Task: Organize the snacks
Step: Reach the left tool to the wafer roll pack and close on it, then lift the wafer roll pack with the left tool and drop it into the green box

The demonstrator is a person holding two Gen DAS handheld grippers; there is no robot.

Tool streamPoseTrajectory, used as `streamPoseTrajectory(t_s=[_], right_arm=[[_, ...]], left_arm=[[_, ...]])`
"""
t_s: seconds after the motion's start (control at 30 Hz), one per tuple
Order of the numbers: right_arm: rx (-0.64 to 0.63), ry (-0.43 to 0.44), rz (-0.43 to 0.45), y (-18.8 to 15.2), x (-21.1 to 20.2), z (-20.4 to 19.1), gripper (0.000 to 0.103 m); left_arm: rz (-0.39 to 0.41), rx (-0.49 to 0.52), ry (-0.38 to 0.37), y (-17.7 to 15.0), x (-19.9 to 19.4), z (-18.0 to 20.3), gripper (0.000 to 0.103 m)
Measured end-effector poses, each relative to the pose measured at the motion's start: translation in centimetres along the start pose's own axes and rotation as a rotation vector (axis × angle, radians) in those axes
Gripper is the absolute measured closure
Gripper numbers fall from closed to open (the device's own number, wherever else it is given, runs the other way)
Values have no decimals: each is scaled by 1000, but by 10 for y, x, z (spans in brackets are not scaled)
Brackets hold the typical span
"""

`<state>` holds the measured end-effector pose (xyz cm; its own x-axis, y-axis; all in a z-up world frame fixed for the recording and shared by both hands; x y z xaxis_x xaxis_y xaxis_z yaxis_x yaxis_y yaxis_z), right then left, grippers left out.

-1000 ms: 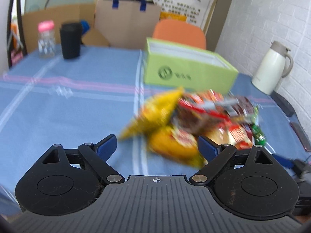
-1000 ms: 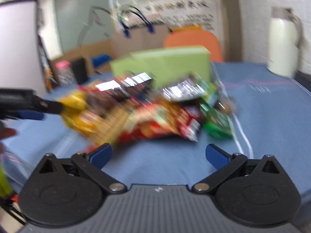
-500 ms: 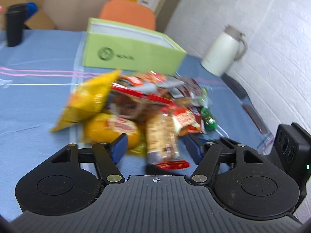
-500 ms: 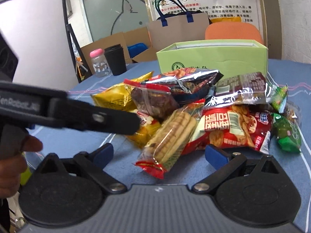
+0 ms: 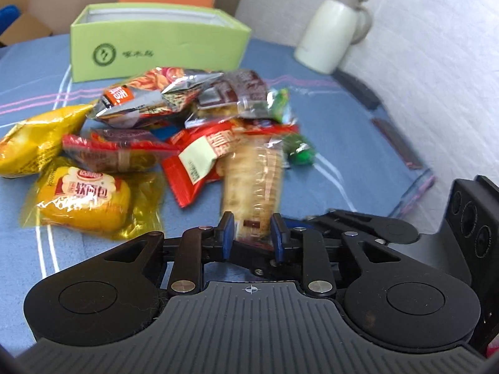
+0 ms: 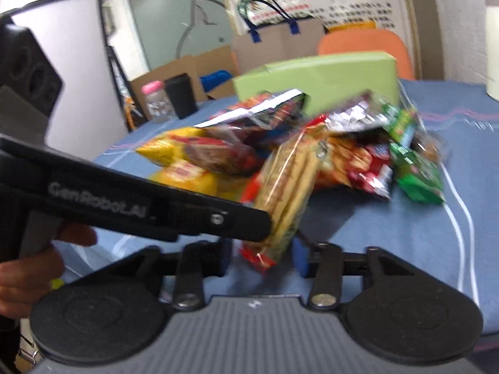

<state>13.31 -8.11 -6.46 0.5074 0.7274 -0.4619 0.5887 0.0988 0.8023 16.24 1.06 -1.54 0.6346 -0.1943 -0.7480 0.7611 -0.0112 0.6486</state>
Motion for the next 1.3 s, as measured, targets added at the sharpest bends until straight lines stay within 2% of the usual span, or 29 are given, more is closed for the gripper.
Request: streamPoseTrajectory(t_s=[0.03,0.07,0.13,0.27,0.33,0.4,0.5,0.57,0.63,0.7,0.73,0.77,0.8,0.87,0.93,1.03,1.07,1.13,1.17,1.2,1.23,1.27,1.3], right_arm=[[2,-11,7,2,-2,2,40],[-5,-22,18,4,-4,3,35],[-4,-32,30,8,-4,7,29],[4,-19,18,8,0,7,27],[-1,-30,14,2,-1,8,22],[-4,-34,20,2,-2,8,21],[-31,-33,15,4,5,6,27],[-28,-40,24,8,9,9,33],[-30,-53,25,12,8,15,45],[-29,-27,13,12,7,18,46],[-21,-13,4,12,6,19,43],[-18,-13,8,11,4,20,39],[-18,-23,11,11,1,22,29],[-4,-46,16,10,-4,28,28],[20,-49,36,9,-8,33,23],[31,-54,53,8,-10,35,23],[30,-66,57,7,-12,36,22],[21,-79,61,6,-16,38,23],[17,-79,61,5,-18,39,24],[10,-85,57,5,-19,38,30],[2,-100,52,5,-21,38,43],[3,-109,48,6,-24,38,47],[-1,-115,52,8,-28,37,48]], left_arm=[[18,5,46,2,-1,-2,92],[46,11,83,6,-5,-4,81],[69,17,84,12,-11,-6,69],[31,57,31,17,1,-1,69],[10,88,15,14,10,4,68],[-8,92,-15,9,18,7,68],[-33,95,-49,5,32,13,70],[-14,106,-63,7,37,16,71],[-21,86,-62,12,40,15,74],[-41,84,-79,15,41,13,74],[-50,93,-81,15,39,13,74],[-49,99,-80,17,37,13,73],[-33,104,-81,21,33,12,70],[1,120,-74,26,26,13,54],[20,135,-92,29,24,16,45],[20,186,-59,33,36,28,46],[13,197,-63,33,40,31,42],[-17,196,-119,30,46,38,47],[-38,190,-150,29,49,40,59],[-60,185,-180,27,53,44,66],[-79,170,-193,25,58,46,73],[-67,160,-186,26,59,48,80],[-69,153,-187,26,58,51,82]])
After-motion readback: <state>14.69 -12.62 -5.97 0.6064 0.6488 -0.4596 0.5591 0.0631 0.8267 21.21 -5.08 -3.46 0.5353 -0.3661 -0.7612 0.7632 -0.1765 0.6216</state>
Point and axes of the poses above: each gripper's, at about its wrist camera, not at the fingertips, and x roughly the way its jaws point, z to its right, y to its top, the point moved 6 cm from there along x, roughly the way its jaws point, and after that the axes turned 13 degrees about y, right-handed, at the moved point
